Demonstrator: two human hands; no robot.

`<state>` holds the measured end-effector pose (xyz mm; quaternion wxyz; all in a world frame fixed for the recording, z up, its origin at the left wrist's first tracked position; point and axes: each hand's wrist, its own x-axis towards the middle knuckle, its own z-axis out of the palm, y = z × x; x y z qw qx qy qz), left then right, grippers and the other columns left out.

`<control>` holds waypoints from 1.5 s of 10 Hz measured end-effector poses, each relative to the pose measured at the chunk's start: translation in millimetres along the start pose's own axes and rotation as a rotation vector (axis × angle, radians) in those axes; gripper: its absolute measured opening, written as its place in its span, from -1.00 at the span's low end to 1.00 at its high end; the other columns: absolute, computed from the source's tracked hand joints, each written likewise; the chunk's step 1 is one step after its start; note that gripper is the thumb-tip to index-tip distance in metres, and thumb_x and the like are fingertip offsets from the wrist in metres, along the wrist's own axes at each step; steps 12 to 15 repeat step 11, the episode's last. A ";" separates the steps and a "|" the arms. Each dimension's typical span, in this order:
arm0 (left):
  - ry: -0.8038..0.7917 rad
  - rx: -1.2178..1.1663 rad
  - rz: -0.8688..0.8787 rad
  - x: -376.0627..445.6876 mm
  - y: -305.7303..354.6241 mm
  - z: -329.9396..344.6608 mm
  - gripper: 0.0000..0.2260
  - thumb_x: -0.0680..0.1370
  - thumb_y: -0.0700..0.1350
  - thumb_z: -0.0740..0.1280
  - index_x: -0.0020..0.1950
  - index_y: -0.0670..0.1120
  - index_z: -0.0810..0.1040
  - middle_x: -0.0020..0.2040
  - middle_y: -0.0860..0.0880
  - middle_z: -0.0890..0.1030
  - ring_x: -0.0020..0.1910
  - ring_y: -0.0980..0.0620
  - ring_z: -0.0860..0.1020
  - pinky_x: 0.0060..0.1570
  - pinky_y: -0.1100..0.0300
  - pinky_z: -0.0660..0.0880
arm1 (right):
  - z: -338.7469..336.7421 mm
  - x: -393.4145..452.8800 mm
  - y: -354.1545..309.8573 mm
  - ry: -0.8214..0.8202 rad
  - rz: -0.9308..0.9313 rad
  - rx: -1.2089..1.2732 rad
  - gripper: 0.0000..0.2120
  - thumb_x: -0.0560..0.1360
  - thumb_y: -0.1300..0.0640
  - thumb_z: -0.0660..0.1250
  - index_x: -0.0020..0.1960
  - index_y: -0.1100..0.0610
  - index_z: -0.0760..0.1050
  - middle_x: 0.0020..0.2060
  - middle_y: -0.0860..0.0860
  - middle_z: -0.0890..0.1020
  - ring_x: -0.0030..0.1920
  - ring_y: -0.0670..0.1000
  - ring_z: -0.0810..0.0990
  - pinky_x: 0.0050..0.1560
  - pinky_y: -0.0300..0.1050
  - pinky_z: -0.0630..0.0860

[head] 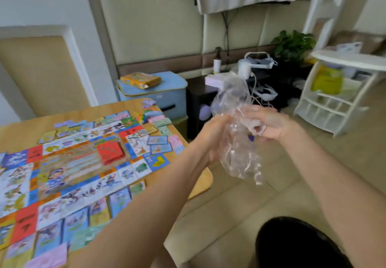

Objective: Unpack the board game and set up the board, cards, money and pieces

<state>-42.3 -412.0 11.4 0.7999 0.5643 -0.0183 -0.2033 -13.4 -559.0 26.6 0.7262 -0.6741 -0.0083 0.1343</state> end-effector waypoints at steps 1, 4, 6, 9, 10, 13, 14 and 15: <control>0.000 0.125 -0.117 5.9 -72.8 34.0 -0.79 0.54 -0.38 0.11 -0.17 -0.21 0.50 -0.43 -0.07 0.59 -0.54 0.09 0.52 -0.54 0.30 0.45 | -58.2 -29.2 54.3 0.152 0.185 -0.085 -0.44 0.60 0.41 -0.01 -0.40 0.15 0.60 -0.69 -0.06 0.42 -0.72 -0.21 0.31 -0.70 -0.43 0.19; 0.209 0.439 -0.347 36.0 -241.3 67.5 -0.79 0.48 -0.44 0.07 -0.15 -0.22 0.44 -0.31 -0.12 0.51 -0.42 0.01 0.43 -0.47 0.17 0.38 | -120.1 -89.1 188.7 0.142 0.727 -0.427 -0.64 0.57 -0.11 0.14 -0.15 0.18 0.43 -0.38 0.02 0.45 -0.45 -0.09 0.36 -0.41 -0.26 0.26; -0.224 1.171 -0.191 32.4 -305.4 69.5 -0.68 0.55 -0.22 0.18 0.31 -0.15 0.30 0.38 -0.17 0.28 0.31 -0.19 0.30 0.28 0.00 0.33 | -148.5 -101.2 257.0 0.392 0.699 -0.531 -0.81 0.58 0.17 0.21 0.09 0.27 0.49 -0.24 0.07 0.50 -0.32 -0.03 0.43 -0.34 -0.23 0.39; -0.469 1.544 0.027 35.2 -325.3 37.5 -0.60 0.53 -0.27 0.16 0.38 -0.08 0.40 0.39 -0.06 0.36 0.37 -0.07 0.31 0.38 0.10 0.21 | -140.0 -93.3 367.0 -0.008 0.891 -1.032 -0.42 0.46 -0.19 0.23 0.44 -0.13 0.19 0.38 0.08 0.37 0.34 0.20 0.35 0.34 0.12 0.32; -0.428 1.509 0.021 37.5 -324.6 33.8 -0.59 0.53 -0.29 0.13 0.36 -0.05 0.42 0.39 -0.04 0.36 0.34 -0.07 0.33 0.36 0.08 0.24 | -154.3 -86.3 353.6 0.016 0.899 -1.167 -0.51 0.56 -0.05 0.12 0.48 -0.13 0.15 0.43 0.08 0.29 0.38 0.22 0.30 0.37 0.13 0.28; -0.362 1.408 0.075 46.7 -307.7 36.3 -0.56 0.52 -0.32 0.11 0.36 -0.06 0.40 0.38 -0.04 0.37 0.26 -0.07 0.44 0.29 0.09 0.31 | -161.4 -73.1 311.5 0.189 0.762 -0.995 -0.64 0.60 0.22 0.05 0.34 0.11 0.41 0.16 0.13 0.53 0.04 0.14 0.58 0.06 0.00 0.57; -0.362 1.408 0.075 46.7 -307.7 36.3 -0.56 0.52 -0.32 0.11 0.36 -0.06 0.40 0.38 -0.04 0.37 0.26 -0.07 0.44 0.29 0.09 0.31 | -161.4 -73.1 311.5 0.189 0.762 -0.995 -0.64 0.60 0.22 0.05 0.34 0.11 0.41 0.16 0.13 0.53 0.04 0.14 0.58 0.06 0.00 0.57; -0.362 1.408 0.075 46.7 -307.7 36.3 -0.56 0.52 -0.32 0.11 0.36 -0.06 0.40 0.38 -0.04 0.37 0.26 -0.07 0.44 0.29 0.09 0.31 | -161.4 -73.1 311.5 0.189 0.762 -0.995 -0.64 0.60 0.22 0.05 0.34 0.11 0.41 0.16 0.13 0.53 0.04 0.14 0.58 0.06 0.00 0.57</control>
